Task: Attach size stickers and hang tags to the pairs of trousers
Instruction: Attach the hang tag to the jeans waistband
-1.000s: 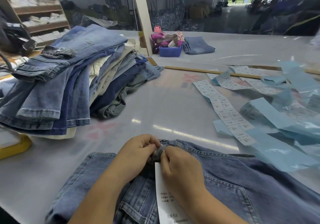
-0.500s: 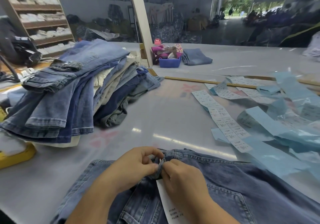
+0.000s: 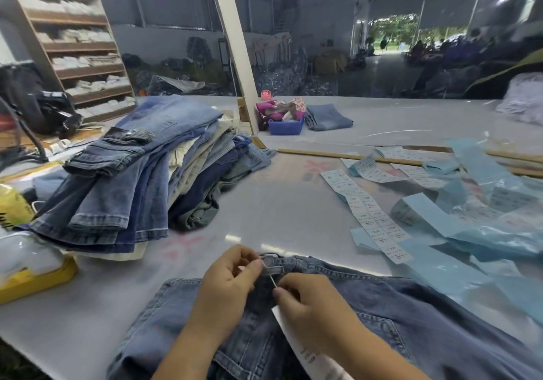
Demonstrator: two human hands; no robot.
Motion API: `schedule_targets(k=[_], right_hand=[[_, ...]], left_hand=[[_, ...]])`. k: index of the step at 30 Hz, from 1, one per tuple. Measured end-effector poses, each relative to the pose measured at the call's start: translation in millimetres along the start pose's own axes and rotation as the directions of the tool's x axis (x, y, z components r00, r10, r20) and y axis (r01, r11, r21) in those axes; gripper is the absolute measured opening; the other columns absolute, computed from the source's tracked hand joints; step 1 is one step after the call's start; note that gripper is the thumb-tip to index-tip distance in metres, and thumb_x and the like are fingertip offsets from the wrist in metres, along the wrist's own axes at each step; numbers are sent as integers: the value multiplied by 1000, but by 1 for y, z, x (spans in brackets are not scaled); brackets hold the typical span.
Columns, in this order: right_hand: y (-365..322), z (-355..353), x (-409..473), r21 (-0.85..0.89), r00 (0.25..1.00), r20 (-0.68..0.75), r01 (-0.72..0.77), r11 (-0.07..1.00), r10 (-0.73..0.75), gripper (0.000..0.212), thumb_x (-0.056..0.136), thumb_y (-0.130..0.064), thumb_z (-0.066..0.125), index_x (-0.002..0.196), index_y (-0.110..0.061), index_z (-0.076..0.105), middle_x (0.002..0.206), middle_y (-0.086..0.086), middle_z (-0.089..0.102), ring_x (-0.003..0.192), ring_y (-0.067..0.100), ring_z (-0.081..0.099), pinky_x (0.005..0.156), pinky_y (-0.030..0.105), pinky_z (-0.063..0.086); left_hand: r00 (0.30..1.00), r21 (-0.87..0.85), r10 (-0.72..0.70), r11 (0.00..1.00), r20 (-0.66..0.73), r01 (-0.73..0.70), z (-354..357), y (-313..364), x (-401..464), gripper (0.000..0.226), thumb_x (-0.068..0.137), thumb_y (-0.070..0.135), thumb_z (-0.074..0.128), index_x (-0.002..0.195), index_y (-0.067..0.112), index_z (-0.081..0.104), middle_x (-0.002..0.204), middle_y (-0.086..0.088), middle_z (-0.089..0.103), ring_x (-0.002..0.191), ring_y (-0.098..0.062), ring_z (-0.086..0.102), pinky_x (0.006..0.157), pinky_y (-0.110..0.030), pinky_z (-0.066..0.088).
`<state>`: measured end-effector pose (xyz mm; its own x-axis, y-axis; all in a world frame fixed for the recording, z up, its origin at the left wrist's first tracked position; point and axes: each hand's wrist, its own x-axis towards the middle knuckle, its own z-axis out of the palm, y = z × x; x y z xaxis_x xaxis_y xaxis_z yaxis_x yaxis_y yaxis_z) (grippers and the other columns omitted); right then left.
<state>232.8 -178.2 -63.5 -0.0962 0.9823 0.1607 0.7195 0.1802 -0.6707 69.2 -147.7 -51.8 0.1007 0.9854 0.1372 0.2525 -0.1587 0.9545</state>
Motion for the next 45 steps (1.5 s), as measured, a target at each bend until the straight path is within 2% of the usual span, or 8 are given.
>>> schedule_targets(k=[5, 9, 15, 22, 27, 32, 40, 45], right_hand=[[3, -20, -7, 351, 963, 153, -265, 898, 224, 15, 83, -20, 58, 76, -13, 69, 58, -3, 63, 52, 8, 52, 55, 28, 42], [10, -31, -11, 620, 902, 276, -431, 656, 332, 21, 85, 6, 48, 75, -9, 59, 49, 5, 53, 39, 16, 40, 40, 18, 27], [15, -38, -18, 764, 903, 345, -428, 482, 255, 31, 79, 22, 41, 75, -7, 53, 63, 14, 56, 47, 20, 49, 43, 22, 30], [9, -25, -1, 694, 930, 281, -367, 619, 236, 28, 80, 17, 53, 68, -6, 61, 65, 13, 56, 50, 16, 52, 47, 27, 41], [19, -6, 5, 488, 949, 173, -316, 813, 264, 19, 81, 1, 56, 76, -15, 64, 66, 4, 60, 56, 15, 53, 55, 29, 42], [24, 4, 4, 126, 981, 109, -171, 977, 157, 11, 87, -35, 55, 97, -38, 59, 75, -8, 64, 66, 1, 57, 61, 20, 46], [18, 17, 6, -126, 998, 51, -31, 992, 37, 23, 95, -27, 43, 103, -20, 64, 98, -3, 59, 89, 17, 55, 76, 33, 48], [16, 23, 2, -380, 995, 94, 48, 924, -13, 15, 96, -20, 41, 96, -15, 55, 99, 3, 49, 81, 27, 51, 53, 29, 31]], left_hand=[[996, -131, -78, 989, -33, 73, 15, 5, -8, 14, 96, 8, 56, 84, 11, 63, 81, 1, 72, 57, -6, 53, 55, -16, 45], [995, -250, -92, 965, -38, 79, 30, 10, -13, 11, 97, 5, 51, 88, 3, 56, 84, -7, 73, 57, -13, 51, 48, -17, 41], [997, -34, 62, 997, -50, -64, 35, 17, -11, 12, 96, 12, 54, 85, 15, 58, 77, -3, 68, 59, -12, 54, 59, -30, 49], [944, 226, 318, 916, 90, -330, 31, 23, 0, 13, 92, 26, 58, 79, 29, 58, 65, 9, 58, 53, -5, 48, 50, -14, 37], [977, 280, 176, 938, 121, -204, 28, -5, 9, 19, 92, 19, 63, 76, 28, 61, 70, 10, 62, 58, -4, 53, 56, -15, 41], [999, -45, -54, 998, 8, 54, 23, -28, 16, 18, 93, 18, 64, 78, 29, 66, 72, 2, 65, 63, -13, 59, 58, -29, 51], [1000, 39, -23, 999, -10, 24, 31, -45, 9, 21, 91, 19, 66, 78, 35, 63, 71, 7, 64, 64, -4, 57, 61, -15, 47], [999, 108, 7, 994, -41, -2, 32, -46, 6, 18, 91, 21, 66, 76, 31, 62, 68, 13, 63, 63, -1, 57, 59, -11, 42]])
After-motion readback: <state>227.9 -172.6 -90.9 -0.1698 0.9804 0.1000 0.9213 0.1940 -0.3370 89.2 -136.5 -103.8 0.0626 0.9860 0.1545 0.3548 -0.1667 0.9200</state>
